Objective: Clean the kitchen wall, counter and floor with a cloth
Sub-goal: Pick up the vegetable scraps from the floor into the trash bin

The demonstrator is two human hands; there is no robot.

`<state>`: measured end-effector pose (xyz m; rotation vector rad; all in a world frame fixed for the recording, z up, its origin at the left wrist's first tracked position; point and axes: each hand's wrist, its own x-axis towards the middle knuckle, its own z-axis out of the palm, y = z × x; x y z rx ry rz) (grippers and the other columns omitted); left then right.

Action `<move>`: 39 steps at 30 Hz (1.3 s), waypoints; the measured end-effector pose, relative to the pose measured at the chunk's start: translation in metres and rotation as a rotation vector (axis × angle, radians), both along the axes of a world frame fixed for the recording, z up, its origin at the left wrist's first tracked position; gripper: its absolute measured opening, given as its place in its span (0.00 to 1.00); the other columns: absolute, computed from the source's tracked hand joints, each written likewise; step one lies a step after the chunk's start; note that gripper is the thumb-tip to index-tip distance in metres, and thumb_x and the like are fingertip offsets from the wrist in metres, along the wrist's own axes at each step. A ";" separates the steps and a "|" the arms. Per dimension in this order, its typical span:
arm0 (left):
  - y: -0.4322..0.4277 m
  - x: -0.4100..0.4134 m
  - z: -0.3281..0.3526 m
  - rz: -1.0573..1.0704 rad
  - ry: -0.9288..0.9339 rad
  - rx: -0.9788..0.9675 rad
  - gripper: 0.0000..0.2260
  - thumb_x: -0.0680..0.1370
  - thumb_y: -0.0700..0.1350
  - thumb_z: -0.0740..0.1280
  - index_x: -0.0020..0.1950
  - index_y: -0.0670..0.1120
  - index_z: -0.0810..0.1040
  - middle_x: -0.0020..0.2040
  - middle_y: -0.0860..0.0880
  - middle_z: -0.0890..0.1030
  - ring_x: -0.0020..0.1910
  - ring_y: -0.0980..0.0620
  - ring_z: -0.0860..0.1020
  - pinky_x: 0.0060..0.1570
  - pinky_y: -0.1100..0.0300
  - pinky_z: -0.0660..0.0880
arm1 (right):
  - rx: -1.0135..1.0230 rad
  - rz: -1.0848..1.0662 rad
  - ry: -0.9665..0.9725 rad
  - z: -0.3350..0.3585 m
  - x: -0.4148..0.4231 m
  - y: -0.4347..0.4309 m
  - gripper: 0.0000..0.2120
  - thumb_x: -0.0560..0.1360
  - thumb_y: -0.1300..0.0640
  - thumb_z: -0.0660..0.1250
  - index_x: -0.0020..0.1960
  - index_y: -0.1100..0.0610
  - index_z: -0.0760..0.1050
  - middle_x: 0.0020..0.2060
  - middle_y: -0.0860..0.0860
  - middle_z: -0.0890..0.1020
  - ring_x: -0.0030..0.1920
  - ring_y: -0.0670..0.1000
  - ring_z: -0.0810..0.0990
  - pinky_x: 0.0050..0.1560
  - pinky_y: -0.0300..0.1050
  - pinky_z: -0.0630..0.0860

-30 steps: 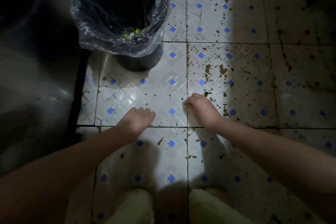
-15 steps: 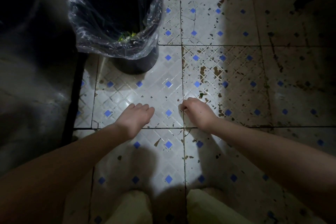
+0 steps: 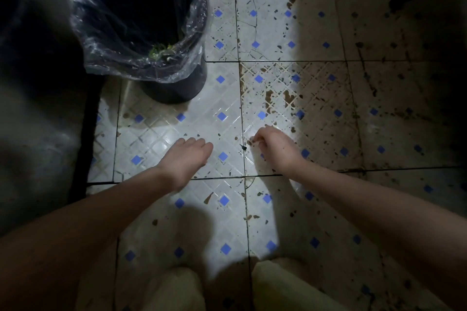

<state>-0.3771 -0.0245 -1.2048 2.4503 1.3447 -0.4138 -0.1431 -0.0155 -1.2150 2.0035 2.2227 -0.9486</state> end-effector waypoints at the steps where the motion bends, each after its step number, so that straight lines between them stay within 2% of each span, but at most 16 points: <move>1: 0.001 0.001 -0.001 -0.003 -0.005 0.002 0.03 0.81 0.44 0.56 0.52 0.49 0.69 0.49 0.49 0.74 0.46 0.49 0.71 0.46 0.58 0.63 | 0.007 -0.048 0.016 0.002 0.003 0.002 0.12 0.78 0.65 0.57 0.56 0.57 0.75 0.52 0.53 0.79 0.47 0.51 0.78 0.48 0.50 0.77; 4: 0.003 0.005 -0.003 -0.002 -0.018 -0.009 0.04 0.81 0.43 0.56 0.52 0.49 0.69 0.49 0.49 0.74 0.47 0.48 0.71 0.47 0.57 0.64 | 0.021 -0.192 0.066 0.007 0.011 0.008 0.09 0.78 0.63 0.58 0.54 0.56 0.75 0.48 0.51 0.79 0.46 0.51 0.78 0.48 0.52 0.77; 7: 0.003 0.007 -0.007 -0.002 -0.027 -0.007 0.04 0.82 0.44 0.56 0.52 0.49 0.69 0.49 0.49 0.74 0.44 0.51 0.68 0.48 0.57 0.65 | 0.038 -0.254 0.125 0.004 0.016 0.012 0.07 0.76 0.63 0.63 0.51 0.55 0.75 0.44 0.47 0.78 0.45 0.49 0.78 0.48 0.51 0.78; 14: 0.004 0.007 -0.010 -0.020 -0.030 -0.011 0.05 0.83 0.44 0.54 0.54 0.48 0.68 0.51 0.49 0.74 0.48 0.49 0.70 0.48 0.57 0.64 | 0.012 -0.288 0.072 -0.013 0.018 0.021 0.12 0.73 0.57 0.69 0.56 0.54 0.73 0.55 0.50 0.74 0.51 0.49 0.77 0.54 0.51 0.78; 20: 0.007 0.008 -0.011 -0.032 -0.003 -0.005 0.06 0.83 0.45 0.54 0.56 0.48 0.68 0.53 0.48 0.74 0.51 0.48 0.72 0.49 0.57 0.64 | -0.061 -0.335 0.037 -0.021 0.019 0.027 0.11 0.71 0.51 0.73 0.48 0.53 0.74 0.50 0.49 0.73 0.48 0.50 0.77 0.53 0.52 0.78; 26: 0.007 0.009 -0.009 -0.032 -0.013 -0.010 0.05 0.83 0.44 0.55 0.56 0.47 0.69 0.53 0.48 0.74 0.51 0.48 0.72 0.49 0.57 0.64 | -0.086 -0.310 0.030 -0.025 0.017 0.027 0.07 0.71 0.53 0.72 0.40 0.53 0.76 0.46 0.51 0.79 0.44 0.49 0.79 0.50 0.51 0.79; 28: 0.006 0.009 -0.008 -0.032 -0.016 -0.005 0.05 0.82 0.44 0.55 0.55 0.48 0.68 0.53 0.48 0.74 0.51 0.48 0.72 0.49 0.57 0.64 | -0.076 -0.321 0.030 -0.023 0.016 0.026 0.07 0.71 0.53 0.72 0.41 0.54 0.75 0.47 0.51 0.78 0.45 0.49 0.78 0.50 0.50 0.78; 31: 0.006 0.008 -0.007 -0.029 -0.017 -0.002 0.05 0.82 0.45 0.55 0.55 0.48 0.68 0.53 0.48 0.74 0.52 0.48 0.72 0.50 0.57 0.64 | -0.061 -0.356 0.043 -0.021 0.018 0.027 0.12 0.70 0.52 0.73 0.48 0.56 0.74 0.48 0.50 0.76 0.46 0.48 0.76 0.50 0.48 0.77; 35: 0.006 0.007 -0.006 -0.017 -0.030 -0.013 0.04 0.82 0.44 0.55 0.54 0.48 0.68 0.52 0.48 0.74 0.51 0.48 0.72 0.50 0.57 0.64 | -0.092 -0.312 -0.023 -0.019 0.016 0.027 0.11 0.72 0.51 0.72 0.41 0.59 0.80 0.44 0.54 0.80 0.41 0.51 0.80 0.48 0.52 0.79; 39: 0.005 0.005 -0.005 -0.007 -0.045 -0.009 0.03 0.81 0.43 0.56 0.53 0.49 0.69 0.51 0.48 0.75 0.49 0.48 0.72 0.50 0.57 0.65 | -0.052 -0.269 -0.031 -0.016 0.013 0.023 0.09 0.74 0.52 0.69 0.41 0.57 0.78 0.45 0.53 0.79 0.42 0.51 0.79 0.46 0.48 0.77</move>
